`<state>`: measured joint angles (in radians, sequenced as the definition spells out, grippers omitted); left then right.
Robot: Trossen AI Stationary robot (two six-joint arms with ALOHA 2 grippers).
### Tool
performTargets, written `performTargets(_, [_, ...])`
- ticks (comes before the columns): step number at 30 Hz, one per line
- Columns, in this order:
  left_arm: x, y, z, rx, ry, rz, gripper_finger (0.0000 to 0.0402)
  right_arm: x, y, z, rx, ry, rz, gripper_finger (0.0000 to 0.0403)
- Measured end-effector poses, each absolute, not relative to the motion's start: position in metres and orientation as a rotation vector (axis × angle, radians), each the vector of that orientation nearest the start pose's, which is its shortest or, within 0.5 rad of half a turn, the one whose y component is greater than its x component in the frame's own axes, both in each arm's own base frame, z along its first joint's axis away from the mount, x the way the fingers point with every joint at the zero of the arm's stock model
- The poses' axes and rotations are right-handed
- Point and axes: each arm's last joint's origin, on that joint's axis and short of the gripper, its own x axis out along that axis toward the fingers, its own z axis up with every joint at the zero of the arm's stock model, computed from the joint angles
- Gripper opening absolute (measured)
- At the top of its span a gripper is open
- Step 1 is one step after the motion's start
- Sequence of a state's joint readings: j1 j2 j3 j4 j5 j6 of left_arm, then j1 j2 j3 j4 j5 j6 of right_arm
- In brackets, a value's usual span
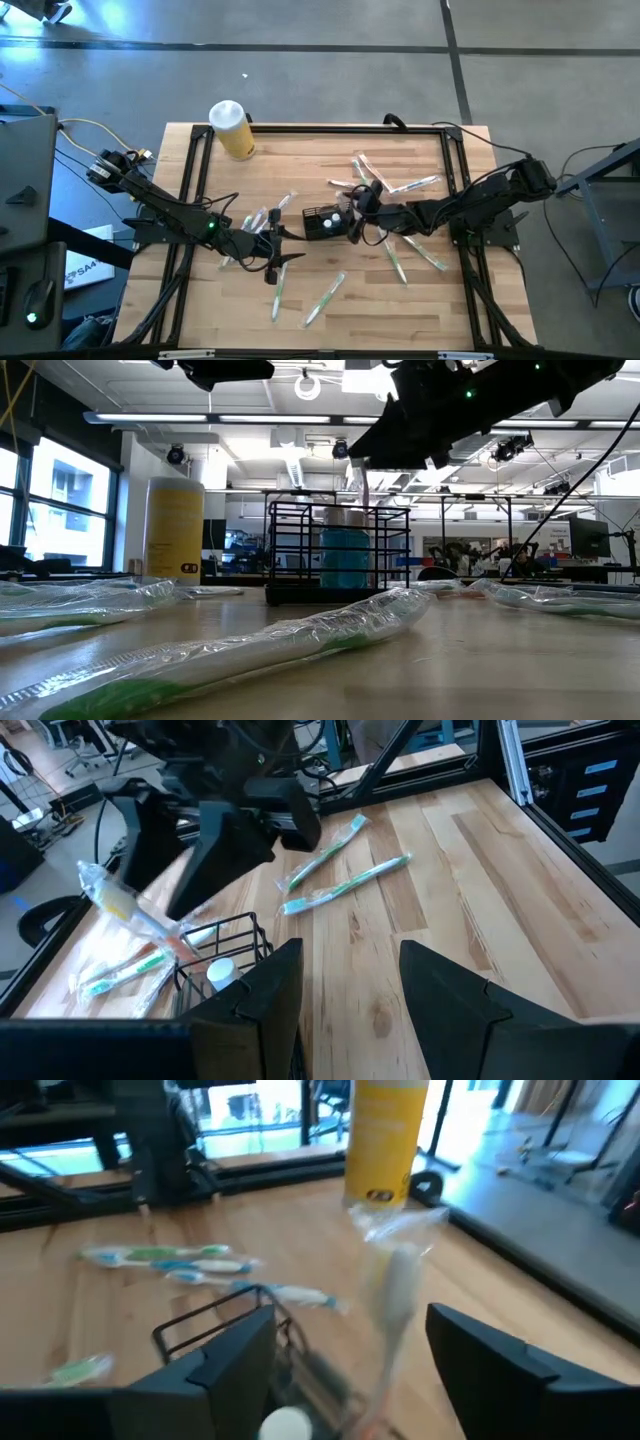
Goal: Pick & Place toothbrushing station
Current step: Put the orange toothbrush into the wire organizer, then put the blue toothbrush into the wire organizer
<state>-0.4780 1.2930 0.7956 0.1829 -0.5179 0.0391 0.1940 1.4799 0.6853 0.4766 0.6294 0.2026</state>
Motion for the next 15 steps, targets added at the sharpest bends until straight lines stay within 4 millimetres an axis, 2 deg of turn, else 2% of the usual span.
performTargets(9, [0.255, -0.116, 0.264, 0.191, 0.281, 0.034, 0.0163, 0.289, 0.045, 0.225, -0.075, 0.175, -0.496, 0.0267])
performTargets(15, [0.255, -0.116, 0.262, 0.182, 0.297, 0.034, 0.0163, 0.271, 0.061, 0.245, -0.168, 0.143, -0.626, 0.0264])
